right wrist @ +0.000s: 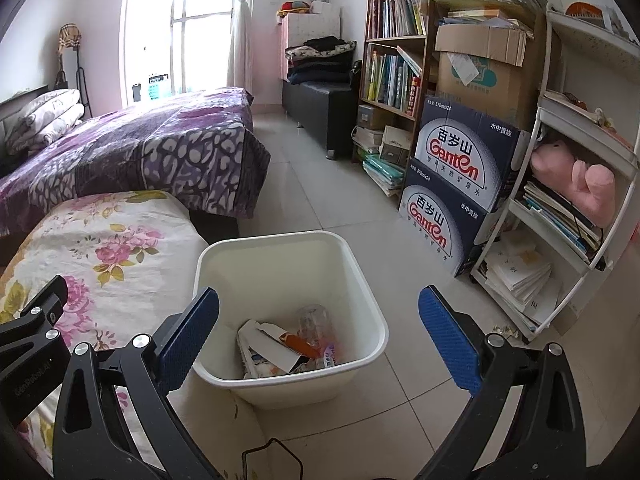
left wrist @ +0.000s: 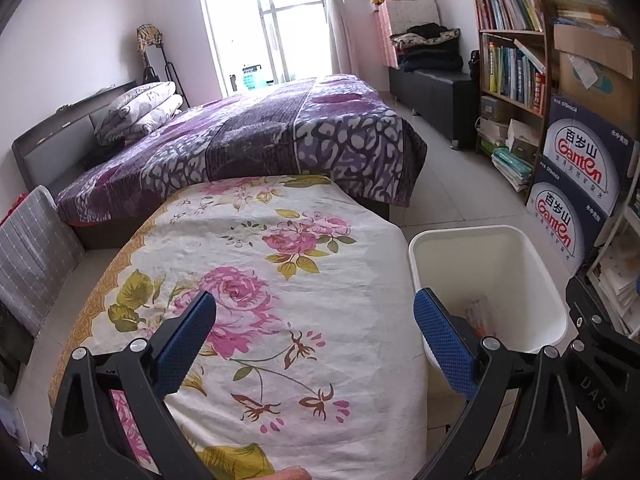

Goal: Collect trash

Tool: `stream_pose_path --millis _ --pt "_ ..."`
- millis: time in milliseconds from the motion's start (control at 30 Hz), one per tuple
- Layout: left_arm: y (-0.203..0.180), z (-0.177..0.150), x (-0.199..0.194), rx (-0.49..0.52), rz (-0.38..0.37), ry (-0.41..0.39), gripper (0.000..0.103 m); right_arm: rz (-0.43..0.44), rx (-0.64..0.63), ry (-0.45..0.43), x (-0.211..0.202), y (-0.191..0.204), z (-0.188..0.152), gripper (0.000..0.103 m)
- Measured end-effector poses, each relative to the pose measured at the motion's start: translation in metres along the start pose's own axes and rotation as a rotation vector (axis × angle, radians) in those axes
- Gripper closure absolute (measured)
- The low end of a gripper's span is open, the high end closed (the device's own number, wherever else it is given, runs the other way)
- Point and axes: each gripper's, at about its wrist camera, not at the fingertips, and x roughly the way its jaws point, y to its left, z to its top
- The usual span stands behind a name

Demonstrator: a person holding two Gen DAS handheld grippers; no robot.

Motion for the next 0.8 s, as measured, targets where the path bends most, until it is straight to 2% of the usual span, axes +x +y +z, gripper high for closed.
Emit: stream_pose_path --millis 800 --pt "0.0008 -0.0003 0.0024 0.002 0.006 0.004 0.007 0.003 0.002 0.004 0.0011 0.0016 -0.0016 0.007"
